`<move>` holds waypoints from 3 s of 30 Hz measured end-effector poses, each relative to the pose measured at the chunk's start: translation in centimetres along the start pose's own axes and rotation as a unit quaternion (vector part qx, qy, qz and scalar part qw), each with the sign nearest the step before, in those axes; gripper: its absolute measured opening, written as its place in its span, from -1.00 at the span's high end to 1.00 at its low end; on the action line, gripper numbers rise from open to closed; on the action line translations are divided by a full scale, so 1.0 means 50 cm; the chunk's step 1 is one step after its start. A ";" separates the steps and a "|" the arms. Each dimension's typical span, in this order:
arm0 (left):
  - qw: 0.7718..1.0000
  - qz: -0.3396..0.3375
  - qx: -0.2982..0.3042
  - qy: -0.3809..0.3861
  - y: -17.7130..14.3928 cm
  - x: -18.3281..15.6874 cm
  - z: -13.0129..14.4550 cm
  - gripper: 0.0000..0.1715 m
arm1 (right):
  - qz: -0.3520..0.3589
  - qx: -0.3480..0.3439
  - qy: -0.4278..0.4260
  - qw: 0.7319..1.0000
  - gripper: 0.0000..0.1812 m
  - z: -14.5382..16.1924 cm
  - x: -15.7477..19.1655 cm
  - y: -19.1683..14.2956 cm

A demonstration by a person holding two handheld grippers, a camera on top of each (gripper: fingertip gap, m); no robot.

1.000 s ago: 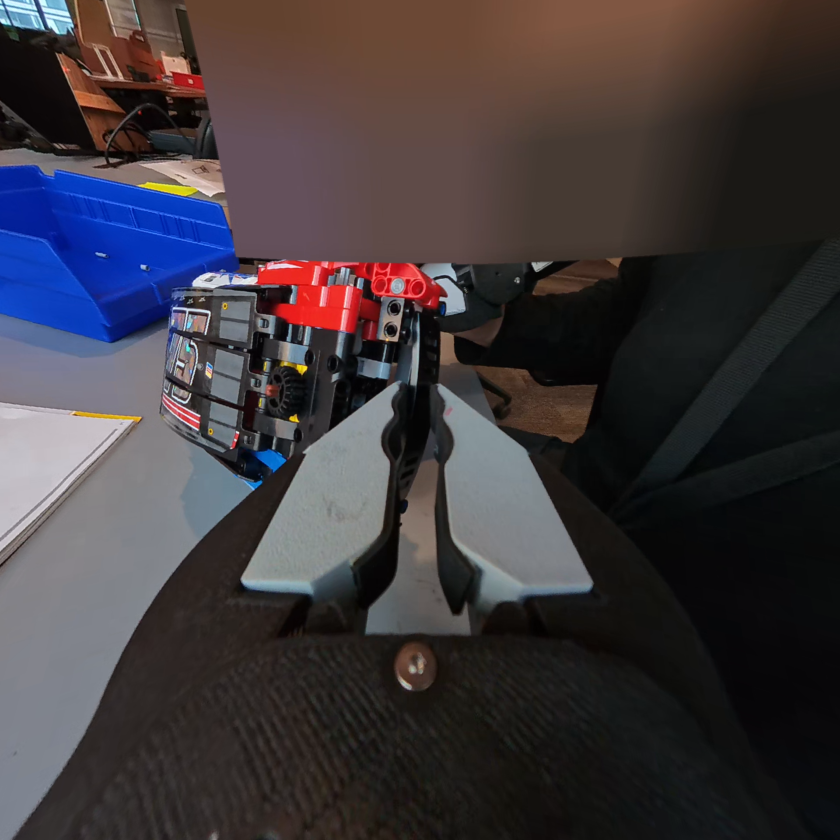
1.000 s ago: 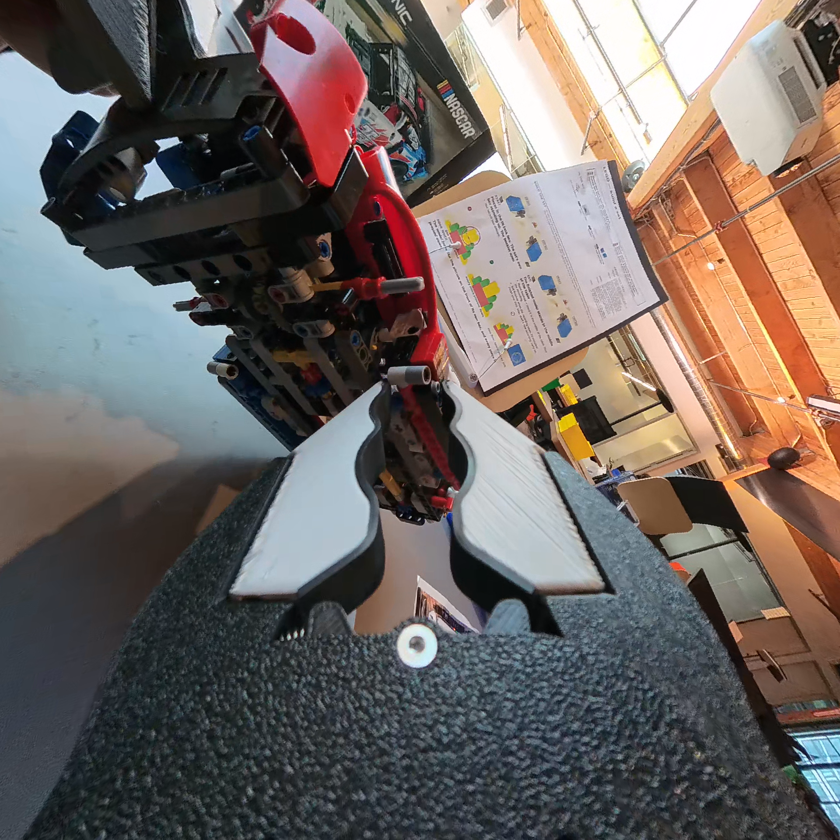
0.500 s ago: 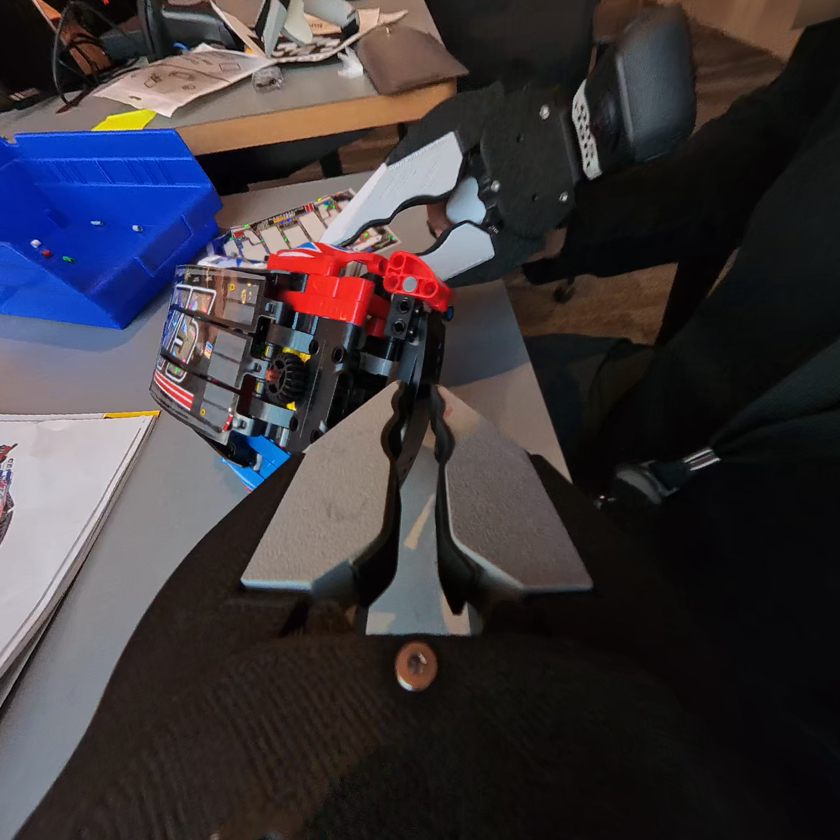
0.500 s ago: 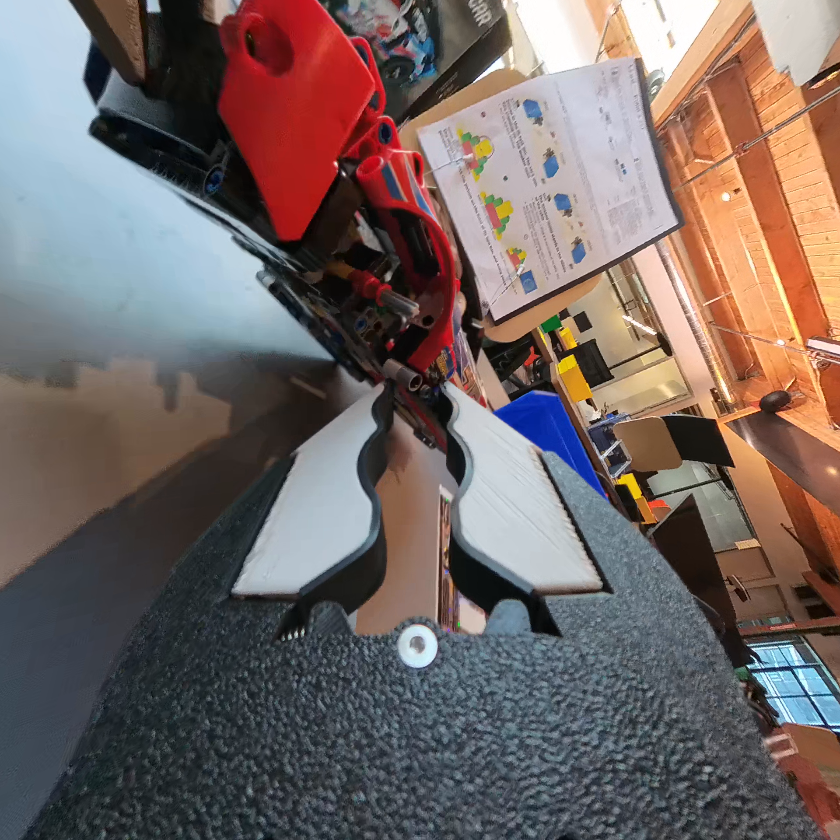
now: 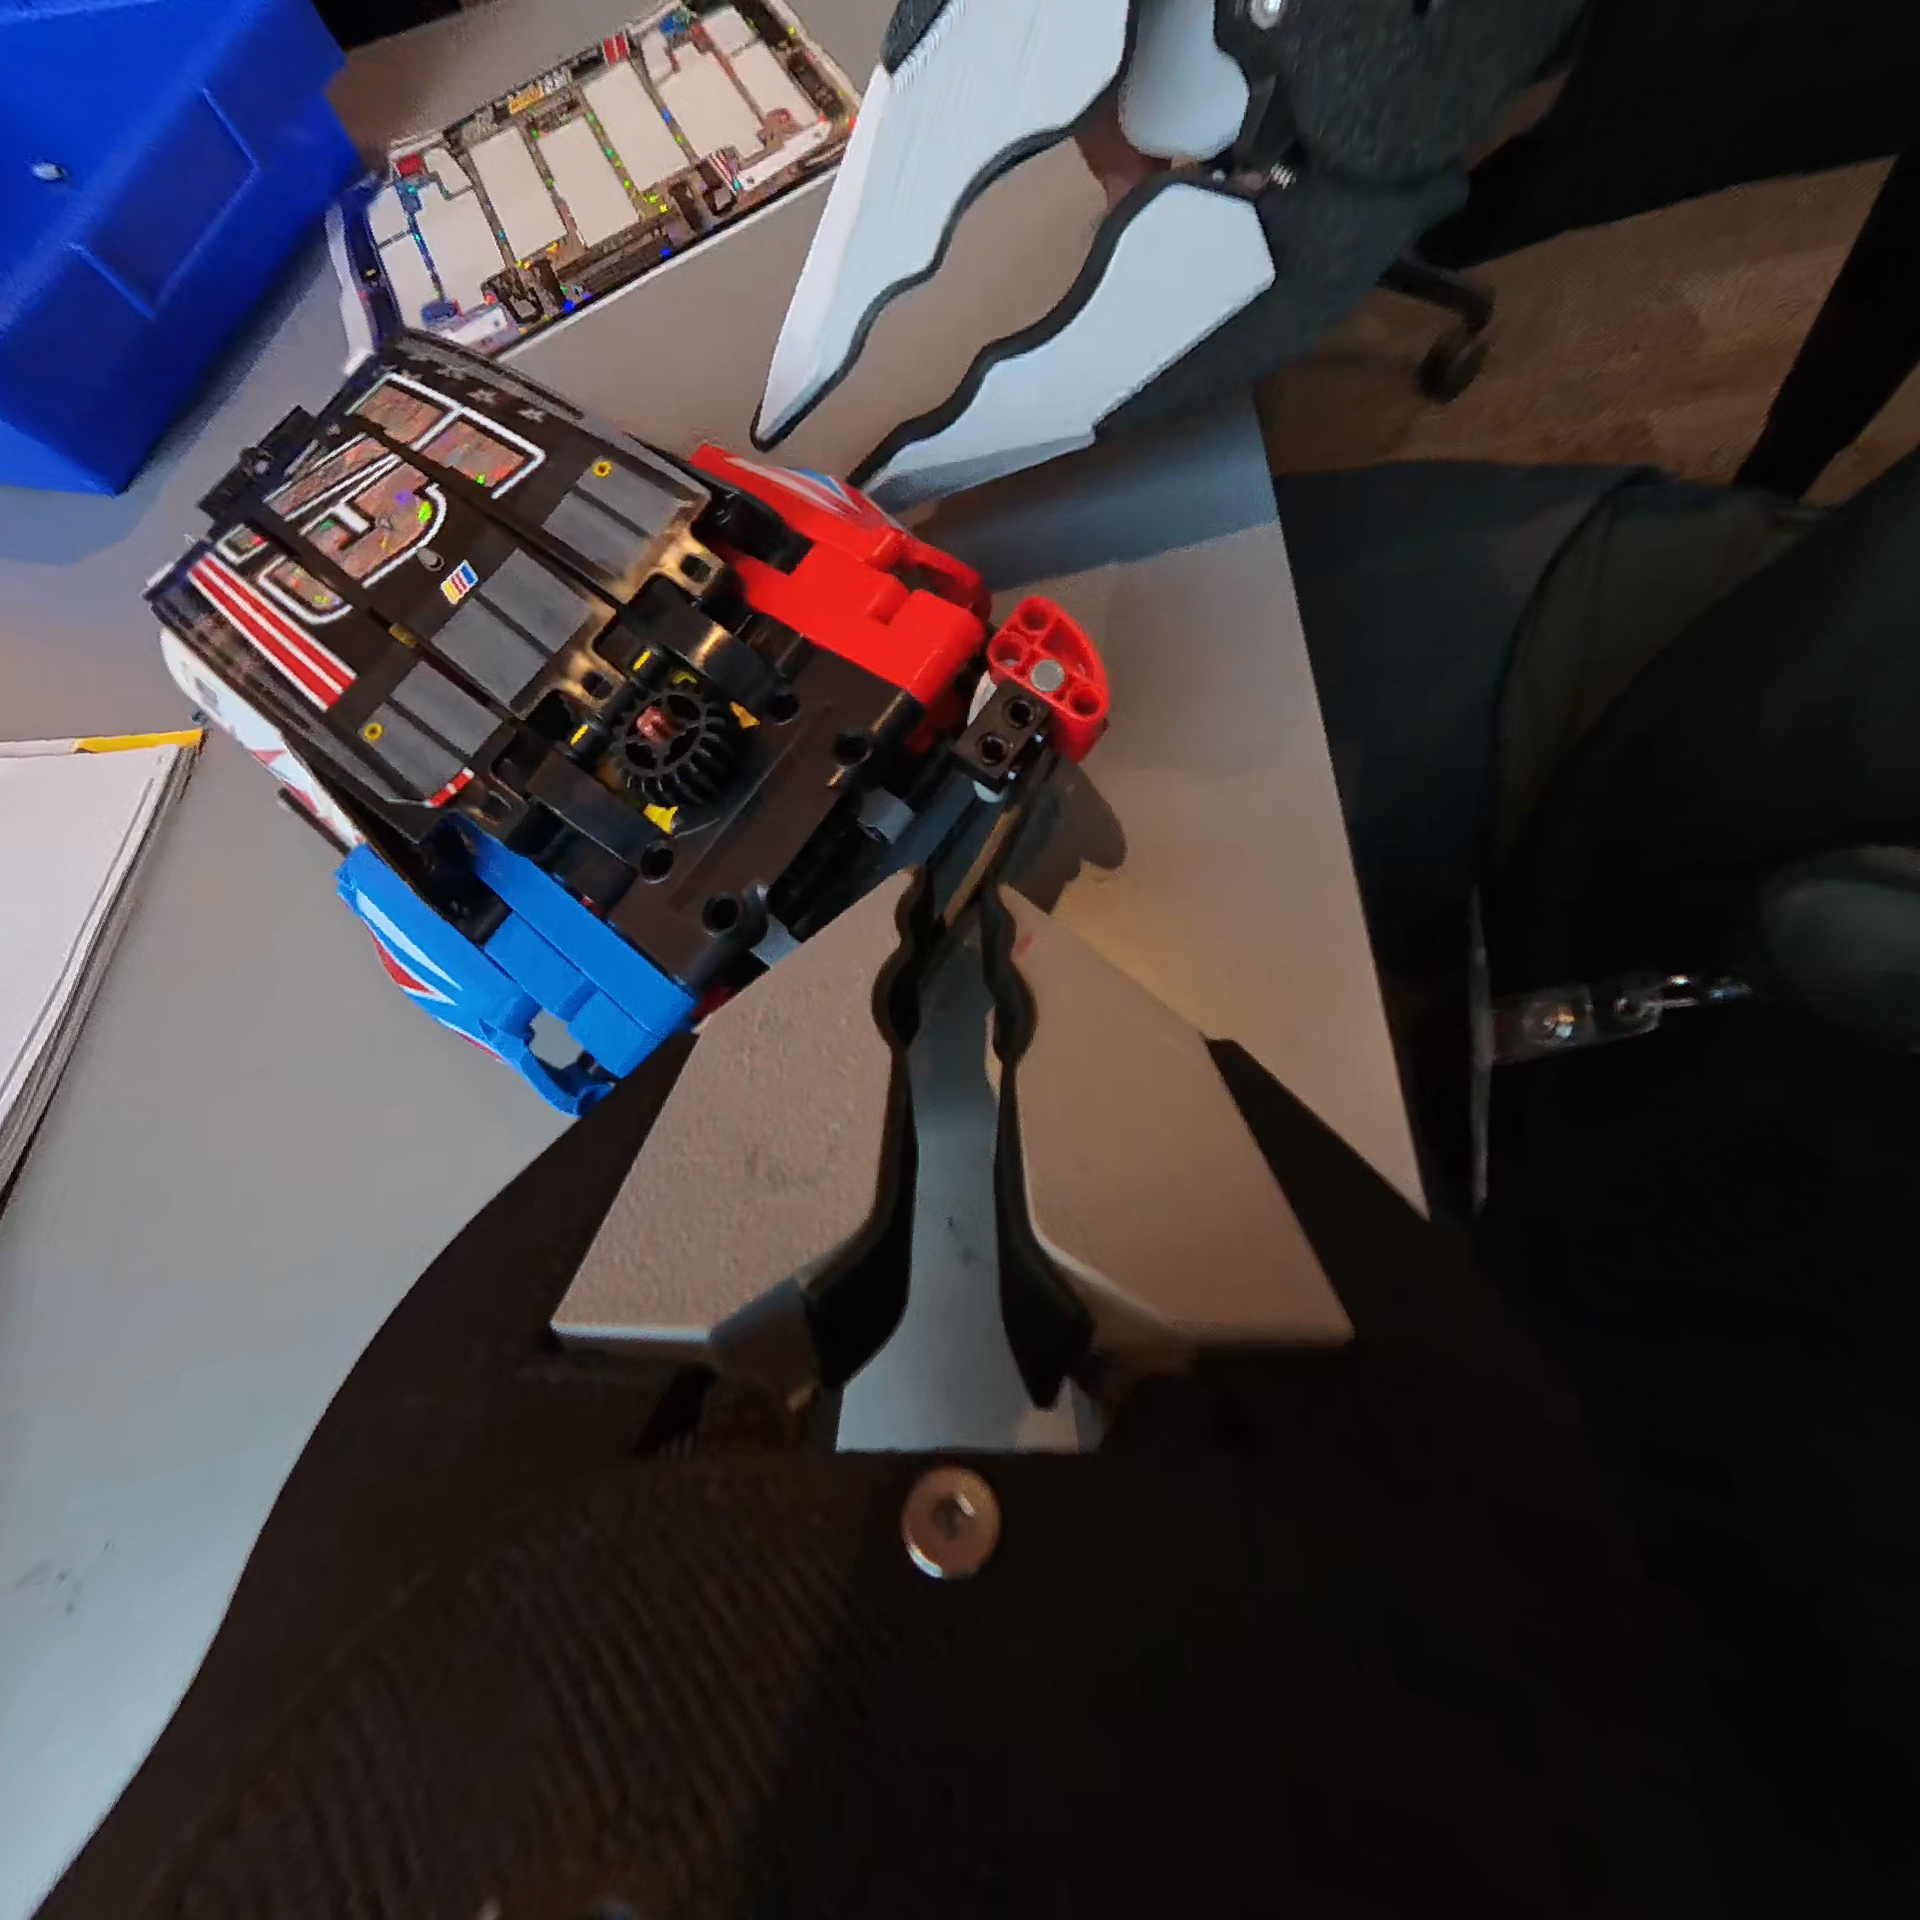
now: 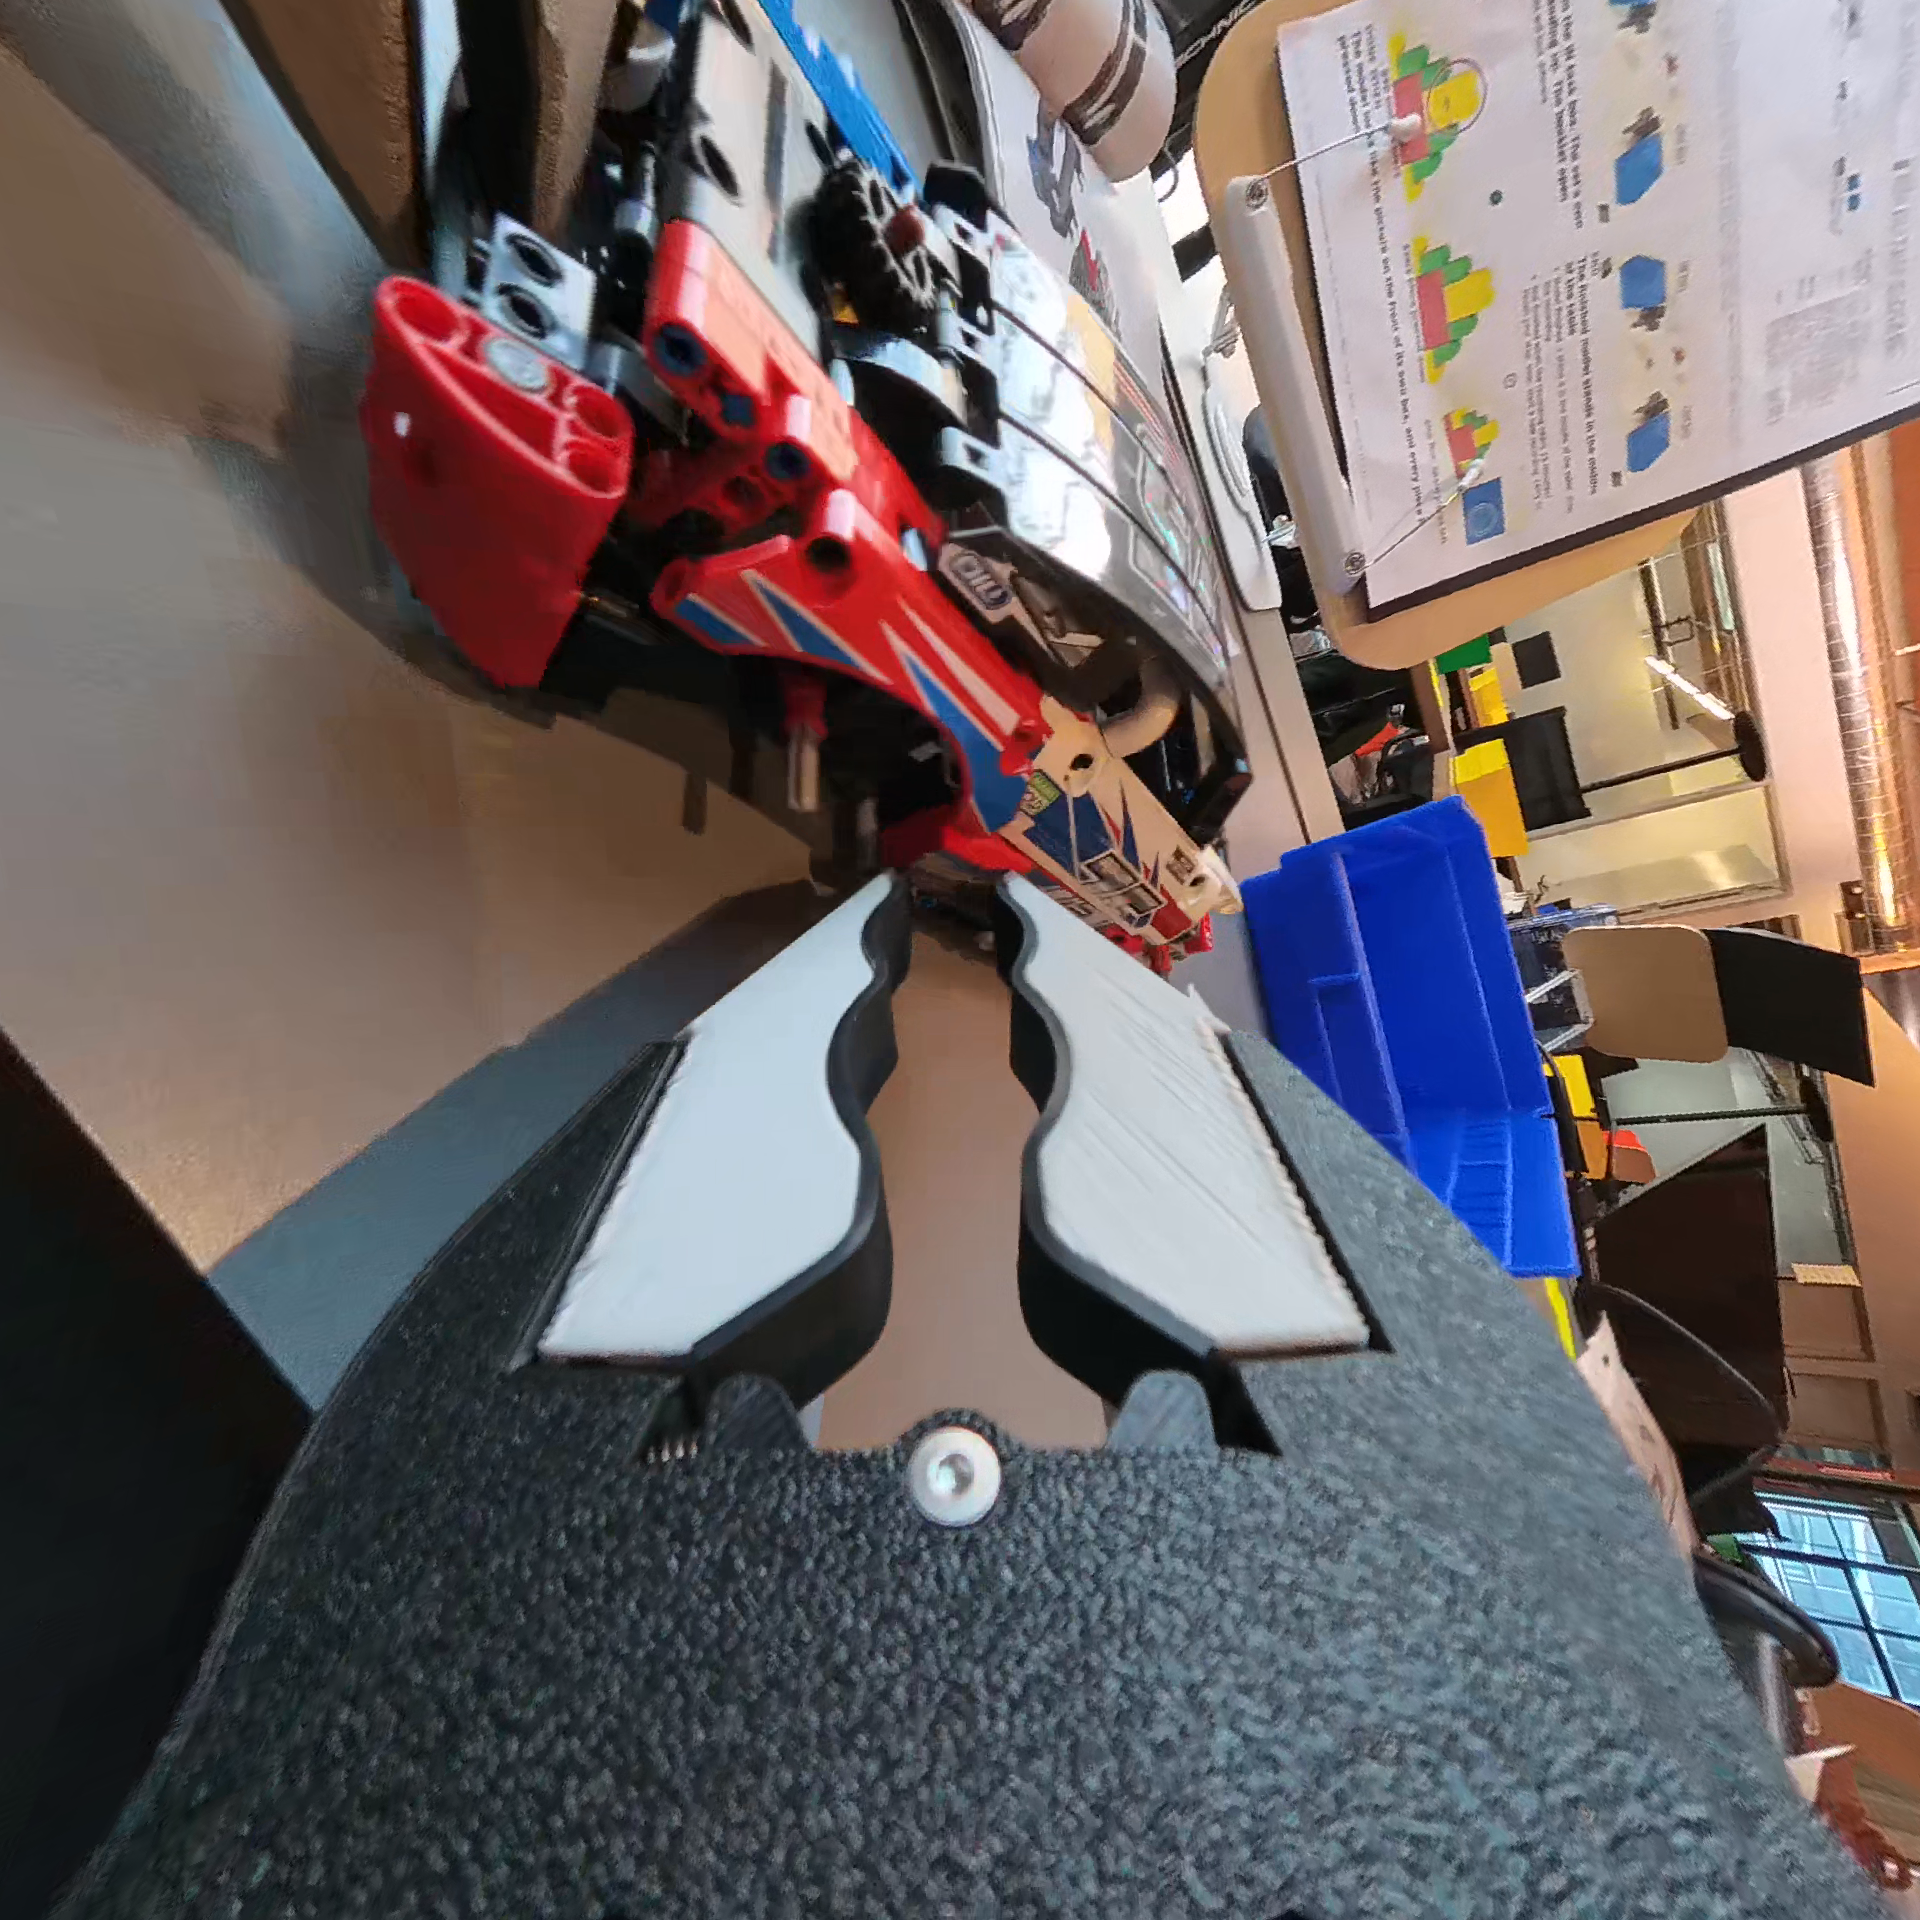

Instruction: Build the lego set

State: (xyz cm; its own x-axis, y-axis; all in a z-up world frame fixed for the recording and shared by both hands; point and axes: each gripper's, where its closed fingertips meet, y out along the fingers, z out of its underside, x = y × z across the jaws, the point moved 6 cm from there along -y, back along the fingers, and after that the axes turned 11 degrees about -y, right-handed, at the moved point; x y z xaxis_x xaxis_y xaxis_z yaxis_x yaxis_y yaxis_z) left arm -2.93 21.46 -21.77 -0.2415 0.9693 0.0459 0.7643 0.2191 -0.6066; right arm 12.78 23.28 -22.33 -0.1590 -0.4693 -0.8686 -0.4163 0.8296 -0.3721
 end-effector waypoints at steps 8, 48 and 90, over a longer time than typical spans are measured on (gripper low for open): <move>0.998 0.011 -0.053 -0.045 -0.048 -0.012 -0.003 1.00 | -0.013 0.005 0.032 0.999 0.84 0.025 0.006 -0.012; 0.796 -0.093 -0.291 -0.523 -0.113 0.124 -0.021 0.77 | -0.254 -0.274 0.322 0.870 0.33 -0.131 -0.111 0.019; 0.850 0.038 -0.229 -0.474 -0.148 0.119 0.066 0.76 | -0.411 -0.190 0.265 0.851 0.43 -0.263 -0.069 0.170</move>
State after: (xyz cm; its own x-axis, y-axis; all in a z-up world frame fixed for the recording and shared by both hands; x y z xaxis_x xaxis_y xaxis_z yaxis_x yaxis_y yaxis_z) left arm -11.99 25.26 -19.64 -0.3887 0.5057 -0.7702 0.8990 0.3914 -0.1967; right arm -1.99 27.97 -18.17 -0.0134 -0.9982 -0.0590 -0.8252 0.0444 -0.5630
